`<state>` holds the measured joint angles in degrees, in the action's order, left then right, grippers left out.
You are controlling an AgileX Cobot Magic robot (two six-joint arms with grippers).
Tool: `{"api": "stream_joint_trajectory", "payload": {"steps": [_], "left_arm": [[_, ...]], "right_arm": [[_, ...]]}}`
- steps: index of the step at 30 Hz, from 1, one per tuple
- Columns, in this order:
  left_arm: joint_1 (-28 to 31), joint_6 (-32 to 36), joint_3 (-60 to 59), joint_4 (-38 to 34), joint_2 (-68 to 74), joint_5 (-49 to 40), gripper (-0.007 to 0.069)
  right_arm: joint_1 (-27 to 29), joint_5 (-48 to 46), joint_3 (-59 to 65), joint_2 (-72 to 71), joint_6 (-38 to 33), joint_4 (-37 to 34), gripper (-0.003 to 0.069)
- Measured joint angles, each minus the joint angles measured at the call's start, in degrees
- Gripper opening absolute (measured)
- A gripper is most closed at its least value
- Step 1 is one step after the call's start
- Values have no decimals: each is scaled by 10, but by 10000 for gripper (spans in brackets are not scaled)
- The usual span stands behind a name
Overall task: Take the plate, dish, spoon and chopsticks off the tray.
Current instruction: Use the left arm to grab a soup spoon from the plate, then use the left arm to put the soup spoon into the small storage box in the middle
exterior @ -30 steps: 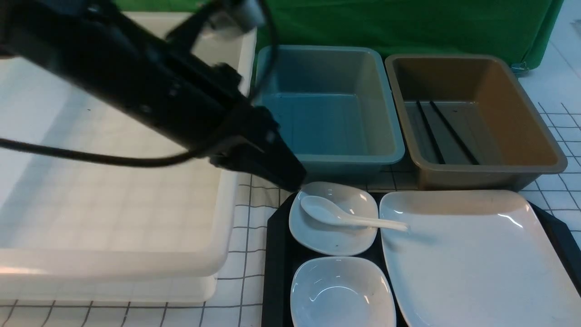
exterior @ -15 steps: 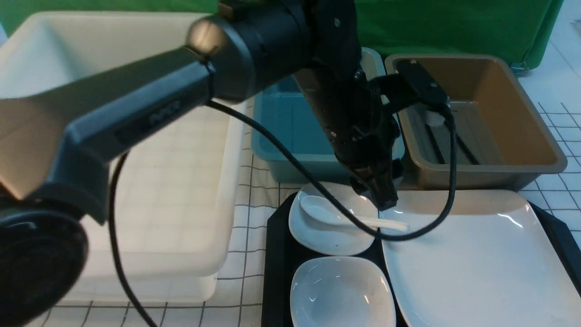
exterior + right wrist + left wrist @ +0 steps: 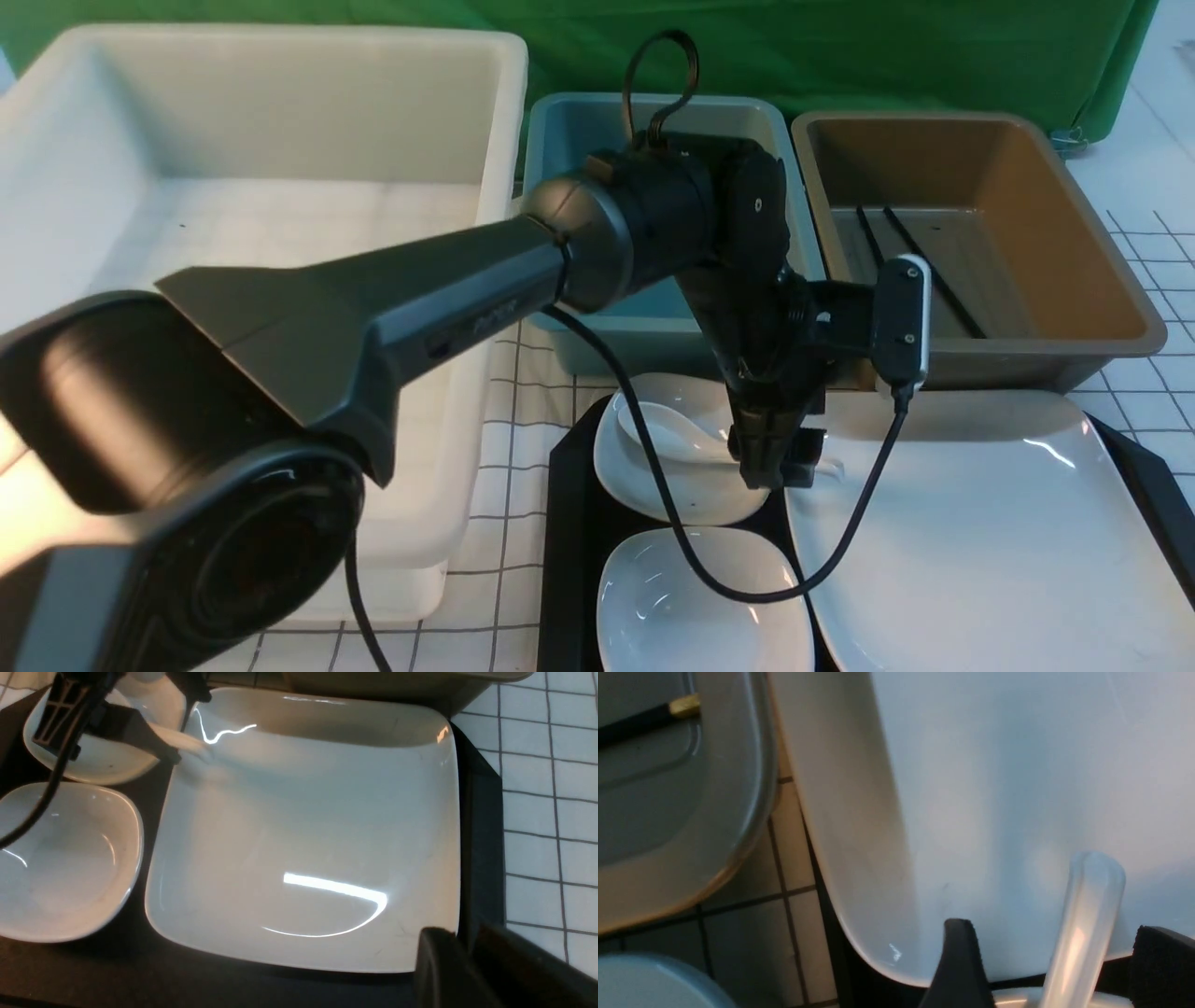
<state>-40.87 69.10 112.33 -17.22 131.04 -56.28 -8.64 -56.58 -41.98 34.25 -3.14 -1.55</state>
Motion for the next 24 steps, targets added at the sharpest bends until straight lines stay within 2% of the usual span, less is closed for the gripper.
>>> {"api": "stream_joint_trajectory", "payload": {"steps": [7,10,14,24], "left_arm": [[0,11,0,-11,14,0,376],[1,12,0,-21,17,0,297],[0,-8,10,-33,16,3,89],[1,-138,122,-7,-61,16,80]], "right_arm": [[0,0,0,0,0,0,125],[0,0,0,0,0,0,125],[0,0,0,0,0,0,127],[0,0,0,0,0,0,144]]}}
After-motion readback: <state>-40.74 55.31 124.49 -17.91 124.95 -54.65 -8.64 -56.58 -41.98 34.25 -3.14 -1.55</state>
